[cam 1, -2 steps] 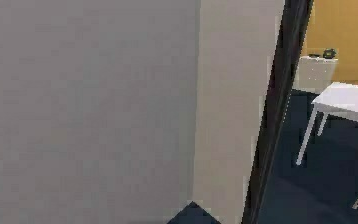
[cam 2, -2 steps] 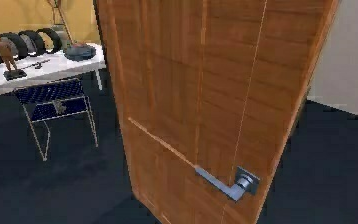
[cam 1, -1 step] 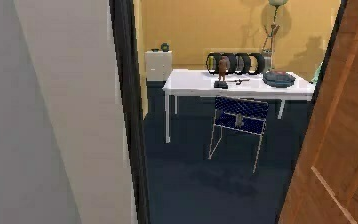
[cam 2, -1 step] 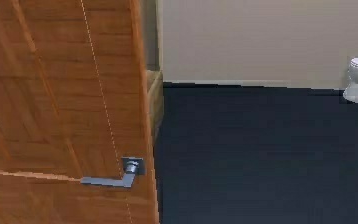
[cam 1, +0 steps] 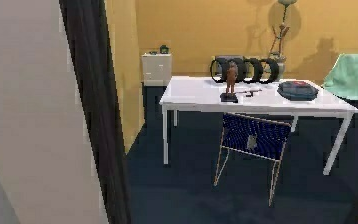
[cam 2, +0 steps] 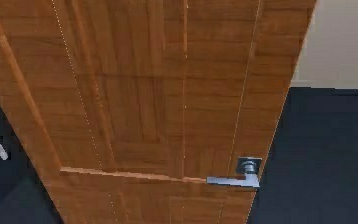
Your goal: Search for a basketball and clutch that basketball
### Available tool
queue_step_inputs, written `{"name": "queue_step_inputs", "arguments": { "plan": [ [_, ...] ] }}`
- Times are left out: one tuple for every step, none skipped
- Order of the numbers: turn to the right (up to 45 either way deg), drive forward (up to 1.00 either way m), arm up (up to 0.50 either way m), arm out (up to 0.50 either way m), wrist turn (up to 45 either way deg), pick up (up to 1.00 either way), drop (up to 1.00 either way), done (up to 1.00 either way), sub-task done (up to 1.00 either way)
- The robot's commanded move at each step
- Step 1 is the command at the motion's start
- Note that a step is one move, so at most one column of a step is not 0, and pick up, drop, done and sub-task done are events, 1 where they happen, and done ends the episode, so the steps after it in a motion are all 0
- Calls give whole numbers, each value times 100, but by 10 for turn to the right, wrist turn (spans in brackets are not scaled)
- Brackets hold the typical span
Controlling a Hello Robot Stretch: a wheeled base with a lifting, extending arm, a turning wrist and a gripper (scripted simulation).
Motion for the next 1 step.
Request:
{"name": "queue_step_inputs", "arguments": {
  "plan": [
    [180, 0, 0, 0, 0, 0, 0, 0, 0]
  ]
}}
